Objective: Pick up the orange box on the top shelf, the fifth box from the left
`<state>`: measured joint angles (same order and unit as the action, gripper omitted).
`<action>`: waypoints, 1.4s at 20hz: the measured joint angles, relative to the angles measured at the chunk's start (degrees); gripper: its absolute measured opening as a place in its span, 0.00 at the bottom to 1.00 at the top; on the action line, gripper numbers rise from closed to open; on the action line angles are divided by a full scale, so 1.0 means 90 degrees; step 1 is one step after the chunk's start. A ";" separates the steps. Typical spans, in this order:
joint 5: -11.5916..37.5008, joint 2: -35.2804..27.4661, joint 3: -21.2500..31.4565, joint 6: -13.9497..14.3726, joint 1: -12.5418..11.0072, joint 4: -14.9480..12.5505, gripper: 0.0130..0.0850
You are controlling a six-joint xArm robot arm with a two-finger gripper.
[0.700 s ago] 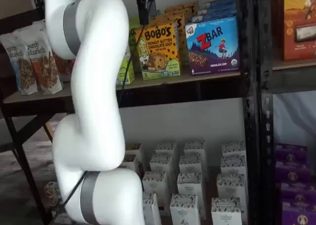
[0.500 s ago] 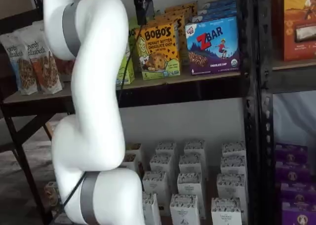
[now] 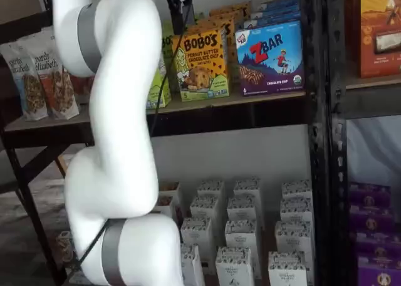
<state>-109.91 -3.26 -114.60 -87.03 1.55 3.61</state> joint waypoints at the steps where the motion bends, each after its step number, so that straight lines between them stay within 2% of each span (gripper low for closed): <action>1: 0.0014 0.0017 0.0043 -0.0018 -0.0020 0.0003 1.00; 10: 0.0135 0.0093 0.0294 -0.0168 -0.0177 0.0042 1.00; 14: 0.0152 -0.0002 0.0193 -0.0213 -0.0248 0.0122 1.00; 20: 0.0058 -0.0205 -0.0026 -0.0229 -0.0245 0.0069 1.00; 28: 0.0176 -0.0198 0.0171 -0.0235 -0.0222 0.0007 1.00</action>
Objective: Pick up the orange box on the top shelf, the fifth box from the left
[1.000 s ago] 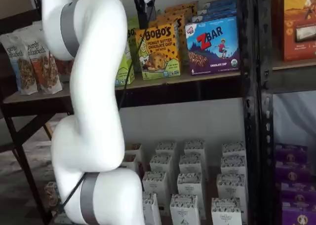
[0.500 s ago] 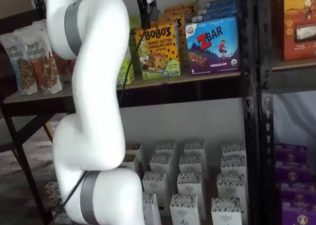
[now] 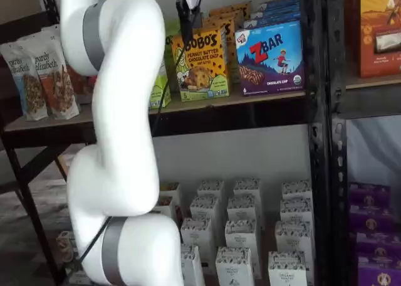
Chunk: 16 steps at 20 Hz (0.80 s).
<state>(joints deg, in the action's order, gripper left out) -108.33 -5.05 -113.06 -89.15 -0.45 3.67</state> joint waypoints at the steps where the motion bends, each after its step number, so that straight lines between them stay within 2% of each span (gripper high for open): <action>1: 0.0010 -0.0001 0.0018 0.0003 0.0002 0.0002 1.00; 16: 0.0586 0.0272 0.0803 -0.0005 0.0076 -0.0249 1.00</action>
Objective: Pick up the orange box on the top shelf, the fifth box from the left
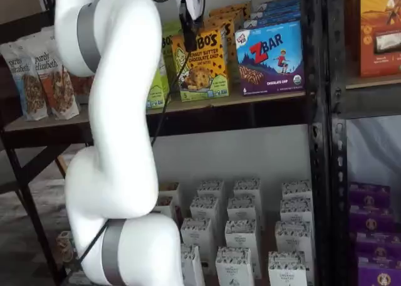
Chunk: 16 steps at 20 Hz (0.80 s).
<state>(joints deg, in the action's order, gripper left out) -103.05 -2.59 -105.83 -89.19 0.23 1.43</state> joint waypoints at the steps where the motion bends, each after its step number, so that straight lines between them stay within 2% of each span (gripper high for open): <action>1: 0.0010 0.0006 0.0023 -0.0004 -0.0005 0.0002 1.00; 6: 0.0013 -0.0033 0.0012 -0.0026 -0.0046 0.0085 1.00; 16: -0.0025 -0.0177 -0.0124 -0.0001 -0.0003 0.0011 1.00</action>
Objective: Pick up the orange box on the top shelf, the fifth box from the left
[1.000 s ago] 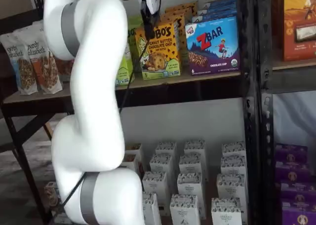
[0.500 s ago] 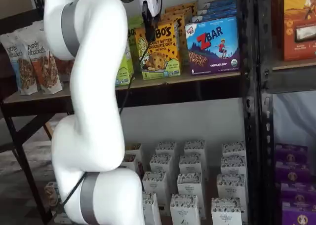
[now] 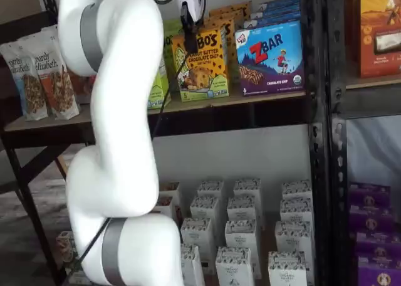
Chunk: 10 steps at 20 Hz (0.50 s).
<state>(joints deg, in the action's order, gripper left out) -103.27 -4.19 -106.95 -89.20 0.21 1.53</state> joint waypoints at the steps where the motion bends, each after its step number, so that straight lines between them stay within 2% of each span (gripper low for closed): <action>1: -0.0030 -0.0021 -0.0024 0.0003 0.0003 -0.0003 0.94; 4: -0.0061 -0.0036 -0.0034 0.0004 0.0002 0.0001 0.89; 6: -0.0035 -0.0022 -0.0010 -0.0006 -0.0012 0.0017 0.78; 7: -0.0033 -0.0021 -0.0009 -0.0010 -0.0016 0.0021 0.78; 10: -0.0029 -0.0019 -0.0008 -0.0019 -0.0026 0.0022 0.67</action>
<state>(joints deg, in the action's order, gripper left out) -103.54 -4.36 -107.02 -89.37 -0.02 1.73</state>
